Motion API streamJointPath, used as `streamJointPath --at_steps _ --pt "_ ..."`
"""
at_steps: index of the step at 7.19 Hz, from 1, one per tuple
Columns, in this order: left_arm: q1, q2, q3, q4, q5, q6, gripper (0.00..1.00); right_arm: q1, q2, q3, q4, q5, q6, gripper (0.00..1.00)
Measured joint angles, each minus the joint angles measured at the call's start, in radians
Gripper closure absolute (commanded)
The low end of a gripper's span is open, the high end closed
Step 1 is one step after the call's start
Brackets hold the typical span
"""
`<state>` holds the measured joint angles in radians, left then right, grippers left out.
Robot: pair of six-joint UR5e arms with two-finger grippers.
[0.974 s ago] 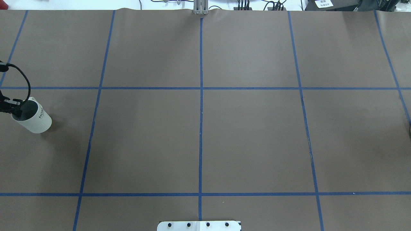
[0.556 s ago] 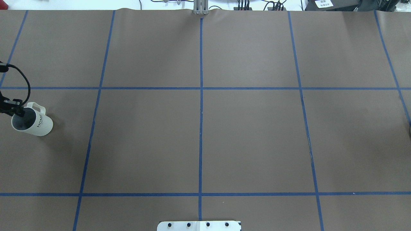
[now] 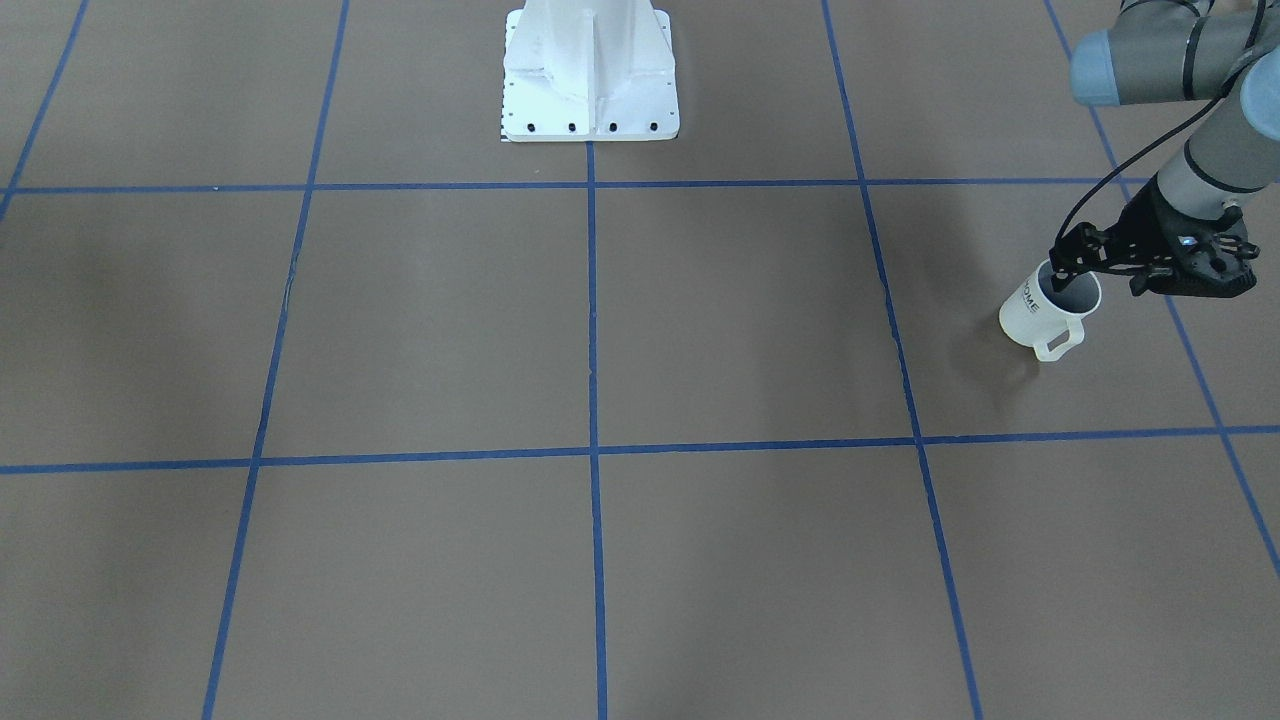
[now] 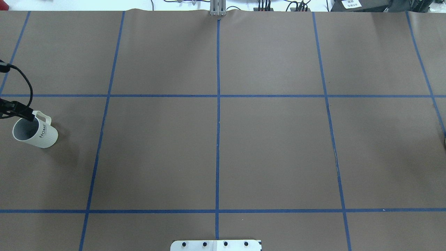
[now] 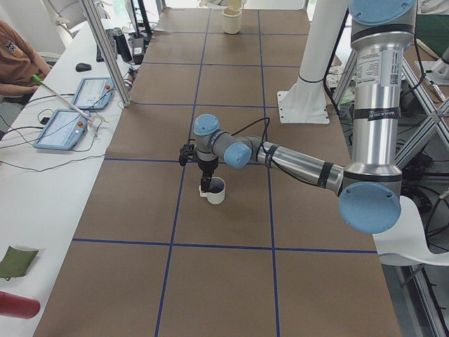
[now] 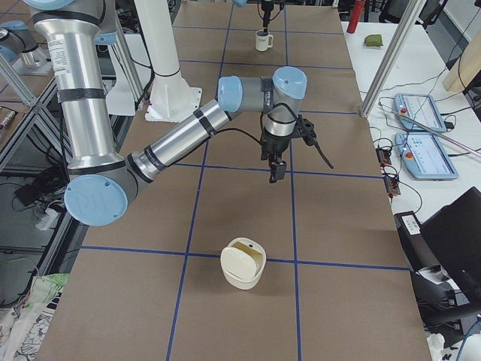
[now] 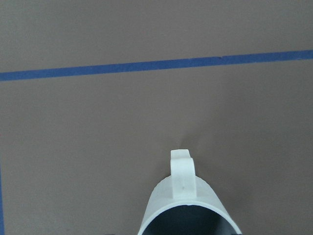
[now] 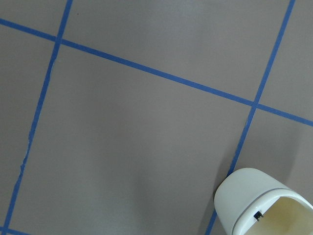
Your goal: Left arm hands cup to right arm to dump lemon
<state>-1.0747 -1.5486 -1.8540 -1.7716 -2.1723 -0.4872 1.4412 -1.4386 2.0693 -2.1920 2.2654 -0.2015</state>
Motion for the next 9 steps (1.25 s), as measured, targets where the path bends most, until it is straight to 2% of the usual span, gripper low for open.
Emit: streamJointPath --at_steps 3,6,7,9 --pt "-0.202 -0.092 0.009 0.201 -0.048 0.316 0.00 0.094 -0.042 -0.093 0.034 0.002 -0.152 0.00" --pt "-0.427 -0.115 0.116 0.266 -0.212 0.511 0.00 0.161 -0.082 -0.199 0.151 0.048 -0.177 0.00" --pt "-0.453 -0.113 0.138 0.262 -0.222 0.525 0.00 0.168 -0.089 -0.213 0.214 0.056 -0.177 0.00" --pt "-0.468 -0.102 0.188 0.229 -0.135 0.531 0.00 0.172 -0.106 -0.276 0.314 0.056 -0.169 0.00"
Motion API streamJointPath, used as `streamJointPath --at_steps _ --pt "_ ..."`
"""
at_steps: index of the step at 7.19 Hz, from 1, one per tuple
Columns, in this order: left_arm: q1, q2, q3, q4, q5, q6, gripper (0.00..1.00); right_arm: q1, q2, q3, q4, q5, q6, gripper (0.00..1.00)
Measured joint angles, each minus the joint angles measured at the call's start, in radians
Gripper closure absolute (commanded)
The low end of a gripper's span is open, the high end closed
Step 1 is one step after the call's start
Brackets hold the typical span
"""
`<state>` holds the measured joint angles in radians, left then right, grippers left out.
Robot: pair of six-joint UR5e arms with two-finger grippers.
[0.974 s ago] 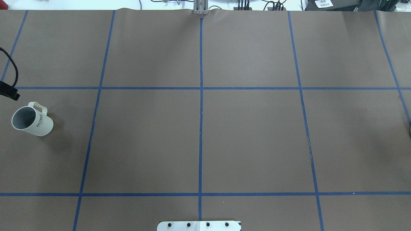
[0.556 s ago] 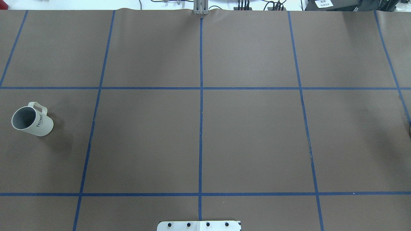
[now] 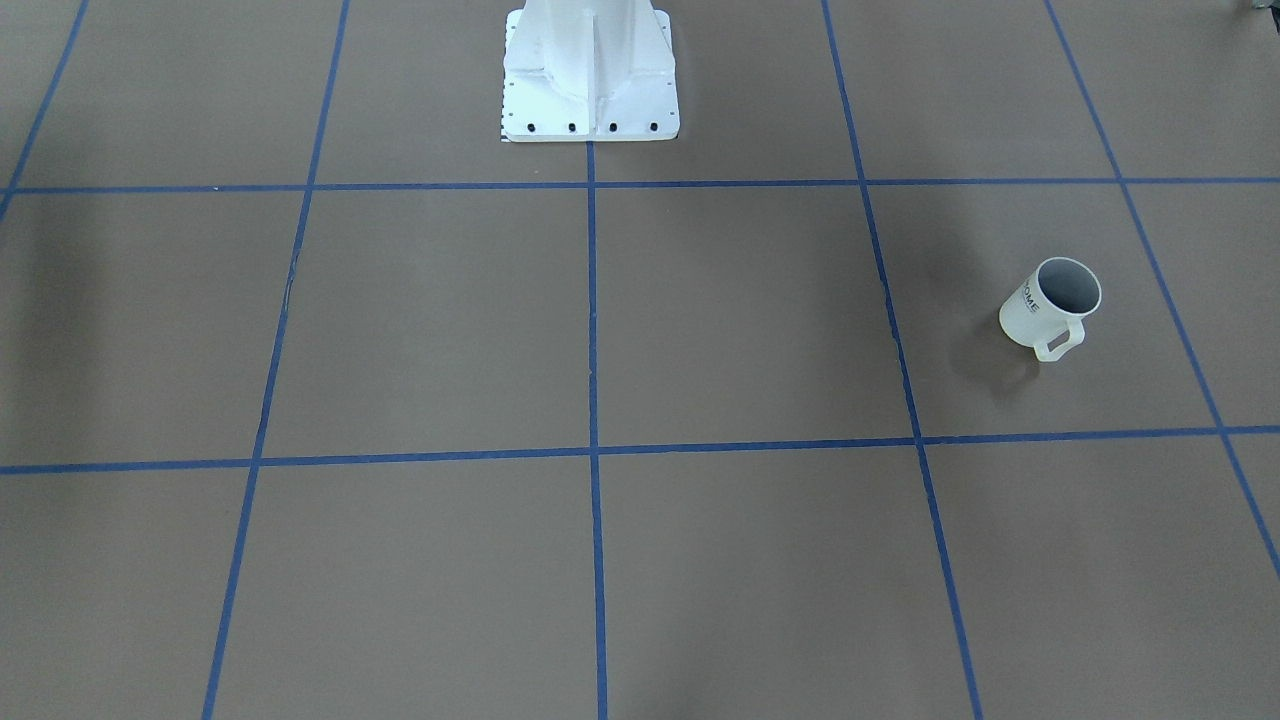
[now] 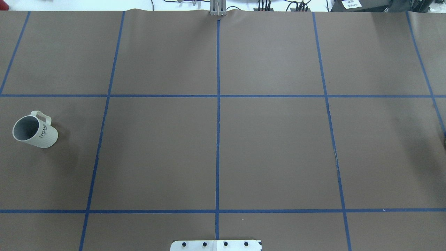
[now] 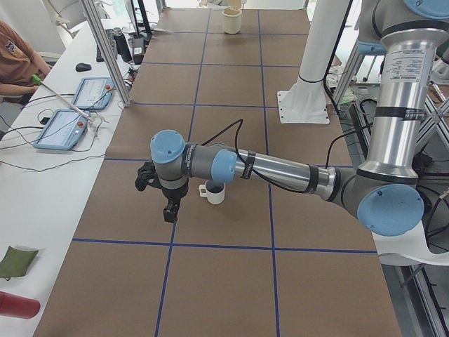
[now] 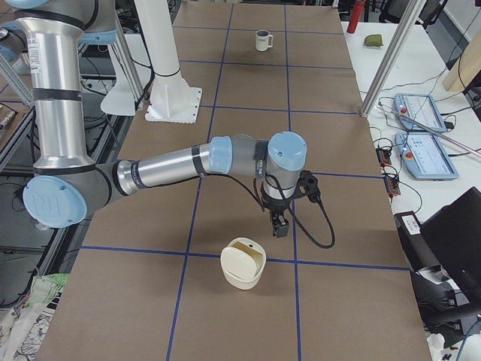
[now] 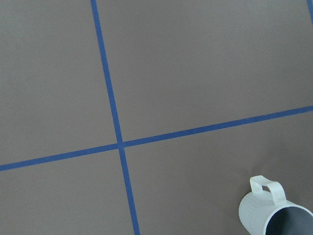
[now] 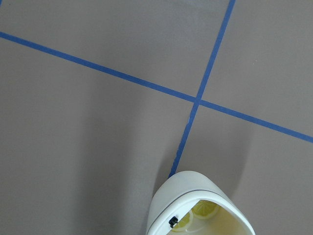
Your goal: Left arm hands cup to right arm to dump lemon
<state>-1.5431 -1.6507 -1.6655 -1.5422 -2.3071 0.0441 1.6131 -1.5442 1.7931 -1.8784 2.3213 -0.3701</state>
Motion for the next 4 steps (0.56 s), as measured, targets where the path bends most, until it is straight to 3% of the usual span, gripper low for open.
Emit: streamJointPath --at_steps 4 --pt "-0.002 0.004 0.022 -0.012 0.049 -0.004 0.00 0.001 0.003 -0.134 0.142 0.000 0.075 0.00"
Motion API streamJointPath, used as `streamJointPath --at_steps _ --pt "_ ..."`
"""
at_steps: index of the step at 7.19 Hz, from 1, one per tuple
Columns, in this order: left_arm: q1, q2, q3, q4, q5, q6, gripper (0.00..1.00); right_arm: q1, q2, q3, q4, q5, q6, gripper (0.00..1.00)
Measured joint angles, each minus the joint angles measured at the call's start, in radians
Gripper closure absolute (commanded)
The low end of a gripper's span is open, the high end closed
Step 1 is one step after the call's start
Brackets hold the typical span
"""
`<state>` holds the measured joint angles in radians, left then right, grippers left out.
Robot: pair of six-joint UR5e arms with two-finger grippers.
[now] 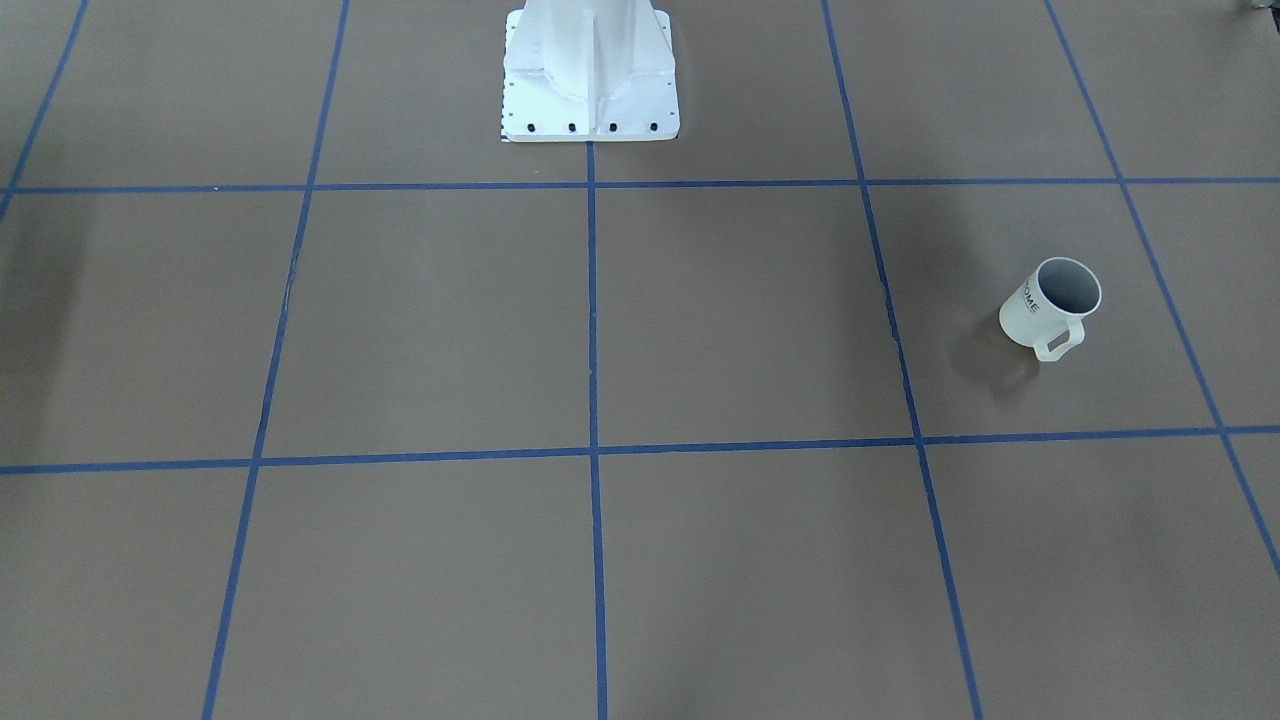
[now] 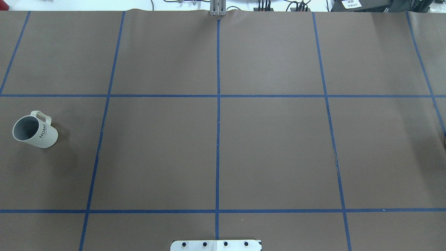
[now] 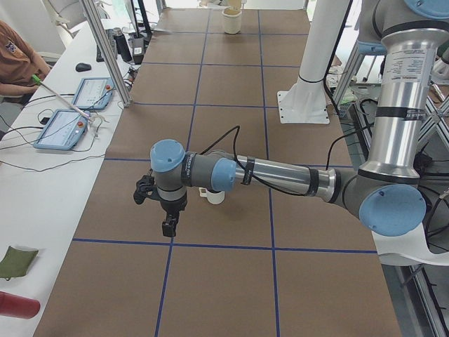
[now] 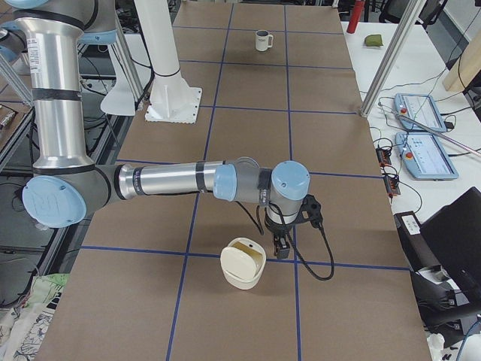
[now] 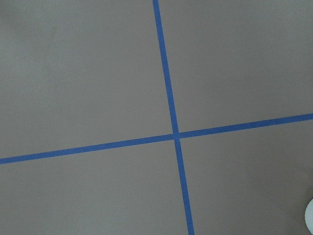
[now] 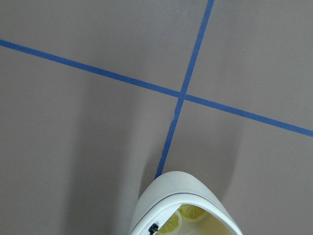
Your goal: Left arm hands cup to right arm to dump lemon
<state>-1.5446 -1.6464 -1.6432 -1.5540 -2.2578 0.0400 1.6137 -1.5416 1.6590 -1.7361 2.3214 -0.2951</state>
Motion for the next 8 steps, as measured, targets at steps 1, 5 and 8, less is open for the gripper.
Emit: streamJointPath --at_steps 1,5,8 --pt "0.000 0.002 -0.001 0.002 0.003 0.001 0.00 0.000 -0.001 -0.012 0.024 0.001 0.025 0.00" --pt "0.000 0.008 -0.006 0.006 0.004 0.009 0.00 0.000 -0.076 -0.058 0.340 -0.002 0.227 0.00" --pt "0.000 0.006 -0.007 0.011 0.001 0.009 0.00 0.000 -0.087 -0.063 0.415 0.008 0.294 0.00"
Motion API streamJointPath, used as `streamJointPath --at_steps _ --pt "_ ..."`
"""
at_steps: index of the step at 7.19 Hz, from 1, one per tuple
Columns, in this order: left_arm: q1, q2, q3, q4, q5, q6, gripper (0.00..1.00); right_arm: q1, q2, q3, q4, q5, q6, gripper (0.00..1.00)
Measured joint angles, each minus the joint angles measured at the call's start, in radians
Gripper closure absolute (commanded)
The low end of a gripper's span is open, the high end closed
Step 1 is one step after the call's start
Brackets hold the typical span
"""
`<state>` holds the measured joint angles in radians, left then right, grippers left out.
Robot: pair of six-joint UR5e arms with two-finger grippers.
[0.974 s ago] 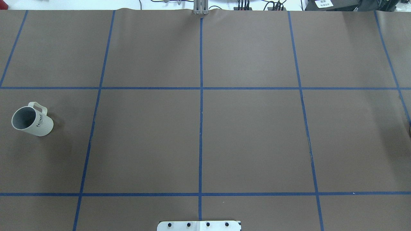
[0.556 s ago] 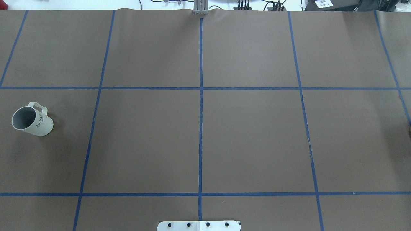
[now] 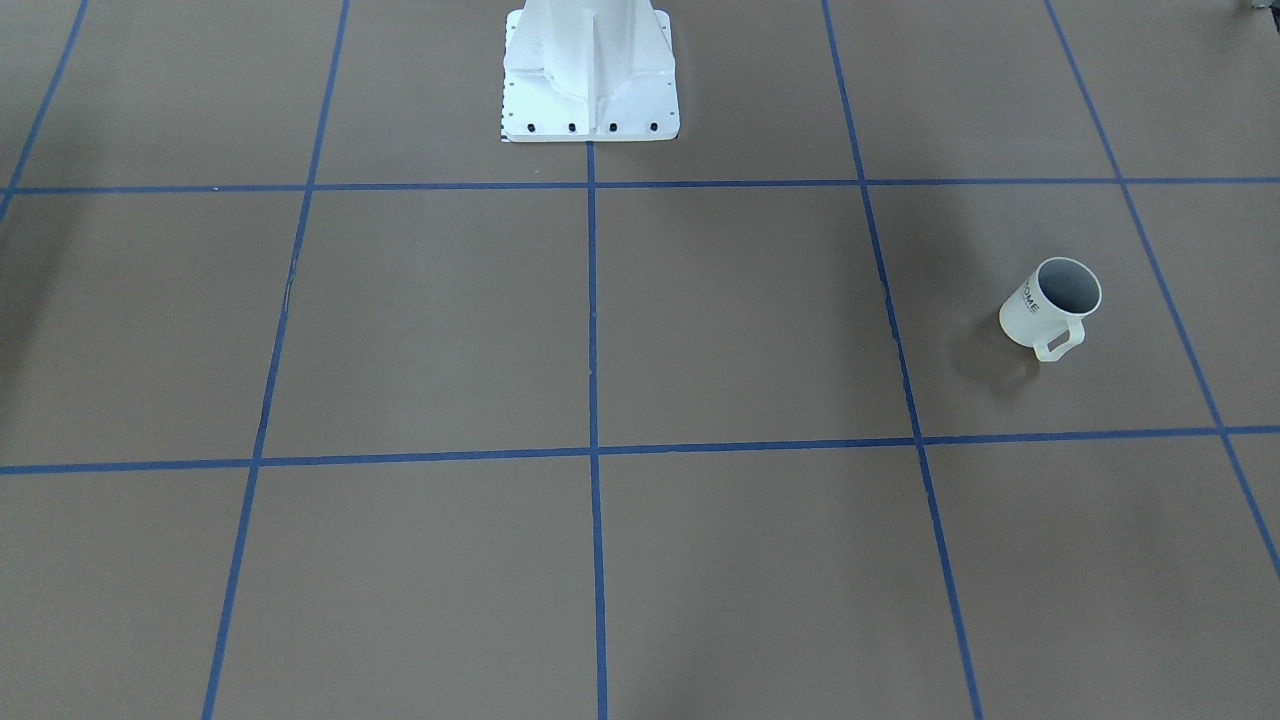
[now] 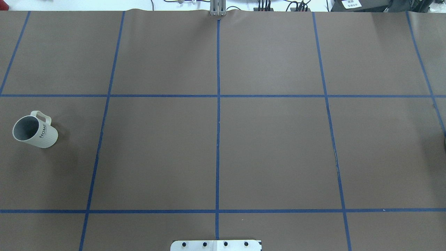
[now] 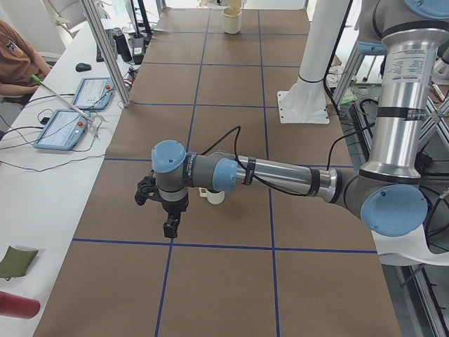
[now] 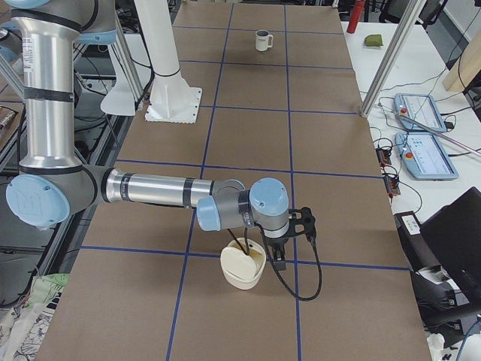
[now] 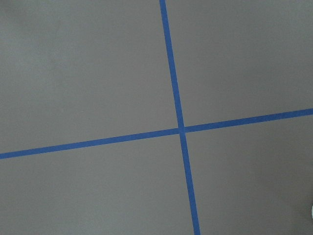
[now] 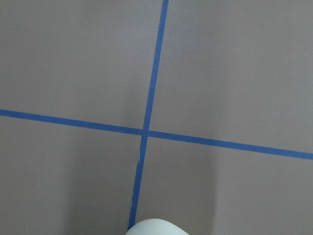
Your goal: Left arm hands cup to right arm to dump lemon
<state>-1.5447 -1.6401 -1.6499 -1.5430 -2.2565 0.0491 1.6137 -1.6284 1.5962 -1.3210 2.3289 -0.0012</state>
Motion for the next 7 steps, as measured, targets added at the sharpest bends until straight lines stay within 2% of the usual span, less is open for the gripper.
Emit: streamJointPath --at_steps 1,3,4,7 --pt "0.000 0.000 -0.001 0.001 -0.001 0.000 0.00 0.000 0.000 0.012 -0.023 0.002 0.002 0.00" --pt "0.000 0.000 -0.002 0.001 -0.003 0.000 0.00 0.000 -0.003 0.082 -0.164 0.003 -0.003 0.00" --pt "0.000 0.000 -0.001 0.001 -0.003 -0.001 0.00 0.000 -0.008 0.099 -0.199 0.003 -0.009 0.00" --pt "0.000 0.005 0.000 0.001 -0.005 0.000 0.00 0.000 -0.013 0.104 -0.215 0.005 -0.012 0.00"
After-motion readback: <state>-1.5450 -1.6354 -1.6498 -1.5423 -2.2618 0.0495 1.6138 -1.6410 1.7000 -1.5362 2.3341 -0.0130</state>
